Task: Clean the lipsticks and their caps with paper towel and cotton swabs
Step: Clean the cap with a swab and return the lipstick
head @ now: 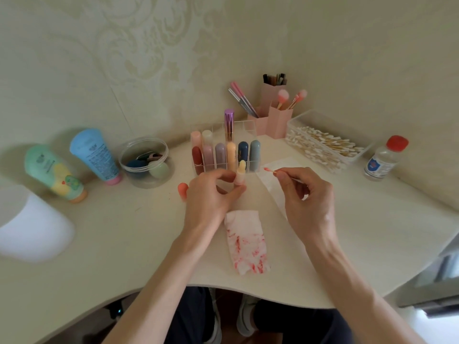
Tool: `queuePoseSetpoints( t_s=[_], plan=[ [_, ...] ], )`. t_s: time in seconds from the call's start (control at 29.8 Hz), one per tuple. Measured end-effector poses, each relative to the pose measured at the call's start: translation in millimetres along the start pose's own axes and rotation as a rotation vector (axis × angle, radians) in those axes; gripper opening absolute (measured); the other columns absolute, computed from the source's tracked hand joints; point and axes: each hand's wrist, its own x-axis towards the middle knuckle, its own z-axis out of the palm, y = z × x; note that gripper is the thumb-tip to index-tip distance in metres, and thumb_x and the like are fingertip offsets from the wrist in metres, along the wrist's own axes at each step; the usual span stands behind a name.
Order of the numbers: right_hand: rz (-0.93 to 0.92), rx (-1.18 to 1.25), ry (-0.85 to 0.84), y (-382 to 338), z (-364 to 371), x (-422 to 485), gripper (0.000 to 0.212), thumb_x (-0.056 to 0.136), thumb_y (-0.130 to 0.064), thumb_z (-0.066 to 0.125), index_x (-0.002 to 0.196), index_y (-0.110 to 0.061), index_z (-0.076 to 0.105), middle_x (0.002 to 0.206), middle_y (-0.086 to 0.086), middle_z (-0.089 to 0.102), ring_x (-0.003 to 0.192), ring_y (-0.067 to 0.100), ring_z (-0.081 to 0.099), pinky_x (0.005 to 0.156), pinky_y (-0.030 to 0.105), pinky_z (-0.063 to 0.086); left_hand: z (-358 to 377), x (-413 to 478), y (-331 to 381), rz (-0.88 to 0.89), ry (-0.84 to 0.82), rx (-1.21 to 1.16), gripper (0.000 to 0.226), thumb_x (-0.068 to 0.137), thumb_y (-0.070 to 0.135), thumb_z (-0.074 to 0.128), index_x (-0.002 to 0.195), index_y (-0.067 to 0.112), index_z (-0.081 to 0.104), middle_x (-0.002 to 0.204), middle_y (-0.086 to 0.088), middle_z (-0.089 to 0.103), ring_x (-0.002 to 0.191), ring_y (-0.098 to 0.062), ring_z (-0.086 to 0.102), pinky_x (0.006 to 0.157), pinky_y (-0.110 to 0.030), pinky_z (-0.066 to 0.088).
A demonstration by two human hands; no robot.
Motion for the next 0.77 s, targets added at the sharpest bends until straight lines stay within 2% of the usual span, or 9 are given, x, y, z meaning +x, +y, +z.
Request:
queuePoseSetpoints(
  t_s=[0.13,0.23,0.37,0.57,0.77],
  plan=[
    [0.021,-0.003,0.012,0.0,-0.2,0.8,0.015,0.098,-0.015,0.073,0.093,-0.028,0.077,0.085,-0.003,0.074,0.069,0.011,0.056,0.063,0.019,0.041,5.7,7.8,3.5,0.0,0.017,0.02,0.014,0.085,0.029,0.084,0.098,0.028,0.078,0.089,0.018,0.074,0.078,0.005,0.063,0.081,-0.022,0.047],
    [0.028,-0.002,0.007,0.0,-0.4,0.5,0.011,0.099,-0.015,0.073,0.094,-0.023,0.079,0.085,-0.003,0.074,0.068,0.008,0.054,0.063,0.017,0.04,10.4,11.0,3.7,0.01,0.033,0.064,0.016,0.086,0.03,0.081,0.102,0.027,0.077,0.096,0.015,0.075,0.087,-0.006,0.066,0.086,-0.028,0.05],
    [0.027,0.0,0.01,-0.5,-0.3,0.6,0.011,0.098,-0.016,0.073,0.094,-0.024,0.079,0.085,-0.004,0.074,0.068,0.013,0.055,0.062,0.018,0.04,16.1,12.9,4.7,0.006,0.063,0.139,0.02,0.086,0.036,0.078,0.104,0.029,0.075,0.103,0.011,0.075,0.099,-0.013,0.067,0.09,-0.036,0.051],
    [0.028,0.007,0.005,-2.4,0.1,0.3,0.018,0.099,-0.017,0.073,0.091,-0.033,0.076,0.085,-0.008,0.074,0.07,0.012,0.056,0.063,0.019,0.041,17.1,9.5,11.5,-0.005,0.074,0.189,0.02,0.087,0.035,0.075,0.106,0.028,0.075,0.09,0.01,0.07,0.091,-0.019,0.068,0.081,-0.038,0.053],
    [0.029,0.016,0.003,-4.0,1.1,0.2,0.023,0.098,-0.018,0.073,0.089,-0.038,0.074,0.084,-0.007,0.074,0.072,0.019,0.058,0.065,0.024,0.042,17.7,9.8,13.9,-0.021,0.063,0.222,0.011,0.087,0.036,0.072,0.092,0.027,0.074,0.077,0.009,0.069,0.082,-0.022,0.068,0.076,-0.041,0.056]
  ],
)
